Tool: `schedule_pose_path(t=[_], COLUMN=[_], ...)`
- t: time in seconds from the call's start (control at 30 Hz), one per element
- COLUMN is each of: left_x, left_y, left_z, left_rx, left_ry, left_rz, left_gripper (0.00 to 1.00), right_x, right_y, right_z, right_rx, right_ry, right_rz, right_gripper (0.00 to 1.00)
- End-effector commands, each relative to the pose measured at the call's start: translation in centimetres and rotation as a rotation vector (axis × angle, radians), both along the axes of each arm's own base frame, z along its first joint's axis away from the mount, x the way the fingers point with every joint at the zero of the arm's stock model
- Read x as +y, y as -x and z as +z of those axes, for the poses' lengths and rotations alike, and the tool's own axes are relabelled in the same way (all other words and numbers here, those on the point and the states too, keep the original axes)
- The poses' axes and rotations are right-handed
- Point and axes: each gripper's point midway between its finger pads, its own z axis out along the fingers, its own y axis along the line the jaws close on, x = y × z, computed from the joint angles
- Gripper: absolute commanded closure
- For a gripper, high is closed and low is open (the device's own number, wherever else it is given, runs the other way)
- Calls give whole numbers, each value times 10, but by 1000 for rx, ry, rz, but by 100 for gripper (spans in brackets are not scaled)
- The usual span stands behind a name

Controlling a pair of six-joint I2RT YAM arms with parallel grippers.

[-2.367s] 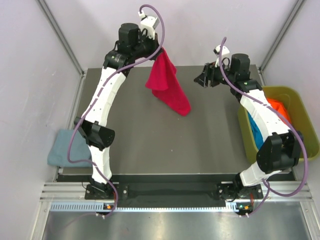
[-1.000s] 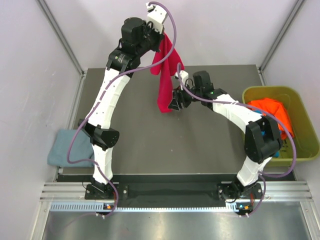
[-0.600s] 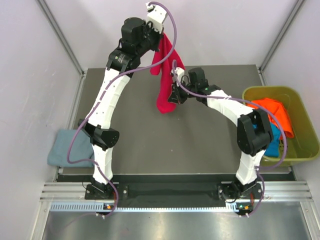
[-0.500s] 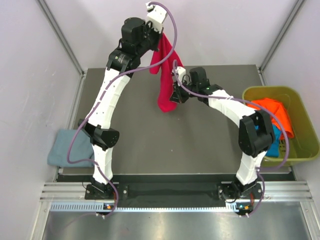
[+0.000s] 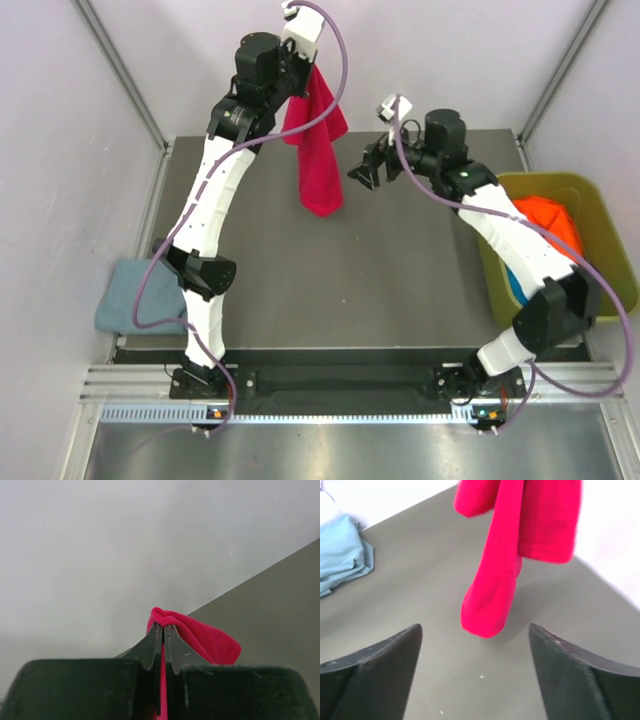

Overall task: Fold and stack the t-shirts
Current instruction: Flatten the tshirt out

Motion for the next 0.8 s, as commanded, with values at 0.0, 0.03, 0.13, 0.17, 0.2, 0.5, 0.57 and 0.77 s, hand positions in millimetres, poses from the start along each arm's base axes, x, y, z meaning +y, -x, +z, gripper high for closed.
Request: schedule_pose_path(t=[0.0, 0.03, 0.13, 0.17, 0.2, 0.5, 0.57, 0.77], left_x=[16, 17, 20, 21, 21, 30, 32, 42], left_y=[30, 30, 37, 38, 39, 47, 48, 45], left_z=[83, 85, 96, 98, 99, 108, 109, 107], left_rx=[-203, -207, -233, -238, -241, -259, -262, -268], left_ry=[93, 95, 106, 103, 103, 97, 90, 54], left_rz=[9, 12, 12, 14, 16, 36, 44, 95], left_gripper=[100, 100, 100, 100, 100, 100, 100, 100], right_x=[24, 29, 46, 53, 57, 106, 114, 96], right_y=[-12, -20, -31, -33, -37, -71, -76, -75], right_z=[-54, -70, -90, -94, -99, -105, -112, -84], right_rx=[179, 214, 234, 226, 224, 174, 171, 82], right_ry=[-29, -24, -7, 0, 2, -71, -70, 3], right_rz=[41, 34, 38, 48, 49, 78, 73, 21], right_gripper=[9, 1, 0, 1, 0, 0, 21, 100])
